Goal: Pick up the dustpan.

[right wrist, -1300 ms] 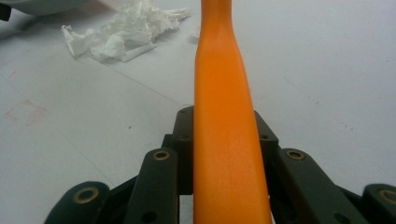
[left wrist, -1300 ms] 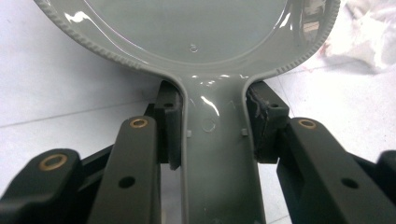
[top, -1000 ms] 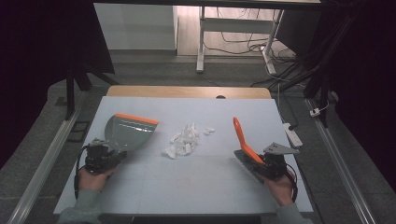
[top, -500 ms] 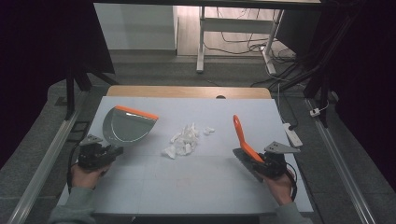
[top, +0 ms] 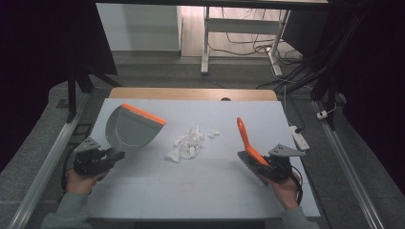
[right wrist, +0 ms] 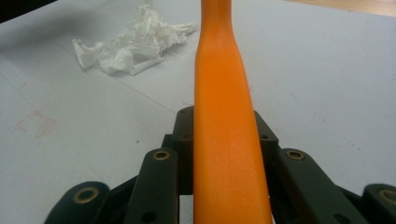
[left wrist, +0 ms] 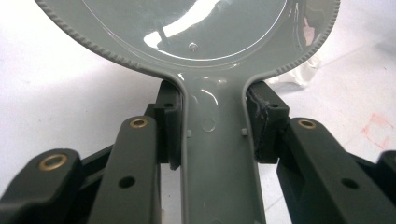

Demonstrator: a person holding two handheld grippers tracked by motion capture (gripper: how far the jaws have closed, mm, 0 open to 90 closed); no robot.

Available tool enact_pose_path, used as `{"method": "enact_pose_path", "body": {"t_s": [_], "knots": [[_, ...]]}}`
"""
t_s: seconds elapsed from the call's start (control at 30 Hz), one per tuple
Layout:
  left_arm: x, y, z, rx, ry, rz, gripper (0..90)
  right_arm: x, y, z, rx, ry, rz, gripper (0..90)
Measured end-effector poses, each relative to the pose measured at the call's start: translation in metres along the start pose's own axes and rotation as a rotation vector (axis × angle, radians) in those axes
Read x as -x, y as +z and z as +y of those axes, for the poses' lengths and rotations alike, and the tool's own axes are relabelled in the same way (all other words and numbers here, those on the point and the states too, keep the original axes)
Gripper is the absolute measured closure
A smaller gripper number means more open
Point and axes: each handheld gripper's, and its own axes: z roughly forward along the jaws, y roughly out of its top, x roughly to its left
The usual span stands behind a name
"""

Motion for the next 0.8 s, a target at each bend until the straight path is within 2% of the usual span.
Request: {"method": "enact_pose_path", "body": {"t_s": [0.03, 0.07, 0.17, 0.37, 0.53, 0.57, 0.67, 0.8], "knots": [[0.0, 0.0, 0.0, 0.0, 0.0, 0.0, 61.4, 0.0, 0.0, 0.0, 0.001, -0.001, -0.001, 70.3], [0.001, -0.004, 0.001, 0.003, 0.036, -0.017, 61.4, 0.0, -0.001, 0.0, 0.001, -0.003, -0.003, 70.2], [0.0, -0.011, 0.002, 0.001, 0.097, -0.04, 61.4, 0.0, -0.001, 0.0, 0.004, -0.001, -0.006, 70.3], [-0.002, -0.017, 0.001, -0.006, 0.116, -0.065, 61.3, 0.003, 0.001, 0.0, 0.002, 0.003, -0.007, 70.2], [0.0, -0.022, 0.0, -0.021, 0.152, -0.085, 61.4, 0.002, 0.001, 0.001, 0.003, -0.002, -0.005, 70.3], [0.0, -0.024, -0.001, -0.028, 0.166, -0.1, 61.4, 0.002, 0.001, 0.002, 0.003, -0.003, -0.005, 70.3], [-0.001, -0.026, -0.001, -0.034, 0.173, -0.115, 61.3, 0.002, 0.001, 0.002, 0.006, -0.002, -0.006, 70.3], [-0.003, -0.031, -0.003, -0.05, 0.194, -0.156, 61.3, 0.002, 0.001, 0.002, 0.009, -0.004, -0.008, 70.3]]}}
